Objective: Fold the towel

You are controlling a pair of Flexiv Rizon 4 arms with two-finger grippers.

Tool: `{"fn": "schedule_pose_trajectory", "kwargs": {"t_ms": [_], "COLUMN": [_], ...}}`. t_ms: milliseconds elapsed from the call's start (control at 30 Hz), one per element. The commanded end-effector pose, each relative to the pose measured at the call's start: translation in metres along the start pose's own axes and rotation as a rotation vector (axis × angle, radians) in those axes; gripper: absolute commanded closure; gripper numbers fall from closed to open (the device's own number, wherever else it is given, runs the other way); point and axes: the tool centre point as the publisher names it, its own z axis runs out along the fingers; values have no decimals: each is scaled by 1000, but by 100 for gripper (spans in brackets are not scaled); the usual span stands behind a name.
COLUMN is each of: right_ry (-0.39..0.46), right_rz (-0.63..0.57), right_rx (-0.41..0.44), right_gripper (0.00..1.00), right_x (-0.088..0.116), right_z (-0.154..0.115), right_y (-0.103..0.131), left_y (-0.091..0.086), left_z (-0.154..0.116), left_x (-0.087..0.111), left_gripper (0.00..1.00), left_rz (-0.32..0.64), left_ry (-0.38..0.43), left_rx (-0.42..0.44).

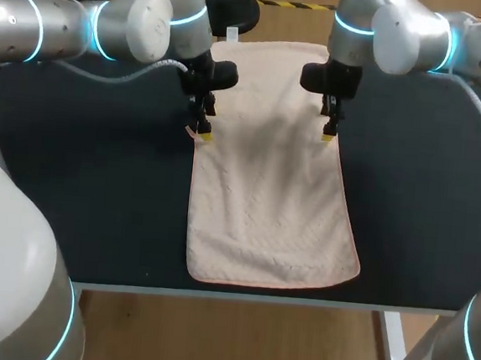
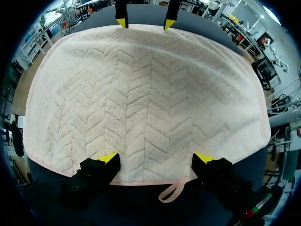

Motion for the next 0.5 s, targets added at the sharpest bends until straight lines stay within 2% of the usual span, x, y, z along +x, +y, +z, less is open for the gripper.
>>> {"fn": "schedule_pose_trajectory", "kwargs": {"t_ms": [33, 500], "right_ry": [25, 53], "right_rz": [-5, 10], "right_rx": [9, 18], "right_gripper": [0, 0], "right_x": [-2, 9], "right_z": [6, 12], "right_y": [0, -3], "left_y": [-5, 4], "left_z": [7, 24], "left_x": [-5, -7], "left_gripper": [0, 0], "left_rz": [4, 3], "left_ry": [-2, -6], "left_rx": [-39, -50]}}
